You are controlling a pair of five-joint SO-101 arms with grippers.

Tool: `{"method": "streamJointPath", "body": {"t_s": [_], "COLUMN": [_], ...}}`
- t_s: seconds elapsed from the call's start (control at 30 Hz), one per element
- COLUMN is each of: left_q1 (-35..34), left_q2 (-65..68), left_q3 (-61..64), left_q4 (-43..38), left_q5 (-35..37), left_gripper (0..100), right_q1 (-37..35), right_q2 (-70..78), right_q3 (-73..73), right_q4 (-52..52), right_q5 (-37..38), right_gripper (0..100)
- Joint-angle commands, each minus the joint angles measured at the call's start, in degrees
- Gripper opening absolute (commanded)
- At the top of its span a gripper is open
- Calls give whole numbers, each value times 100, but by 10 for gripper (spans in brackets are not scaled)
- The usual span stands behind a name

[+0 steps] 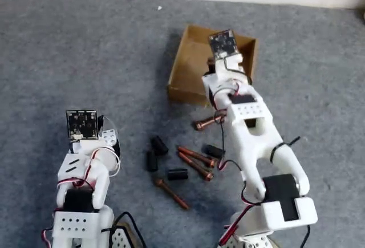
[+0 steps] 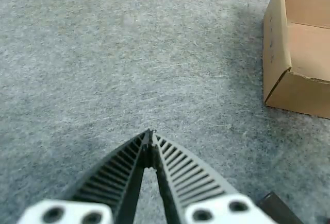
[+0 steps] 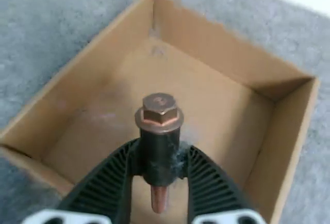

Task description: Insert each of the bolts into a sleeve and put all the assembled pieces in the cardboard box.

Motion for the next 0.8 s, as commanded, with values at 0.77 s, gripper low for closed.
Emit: {"method": "streamJointPath", "body": {"t_s": [0.77], "left_q1": [-1103], "left_q2": [-40], "left_q3": [127], "left_q4": [-193], "left_q5": [-70], "left_gripper": [21], "right_q1": [-1921], "right_q2": [-2448], "right_q3": [-286], "right_q4": [4356], "right_q5": [-413], "right_gripper": [130]}}
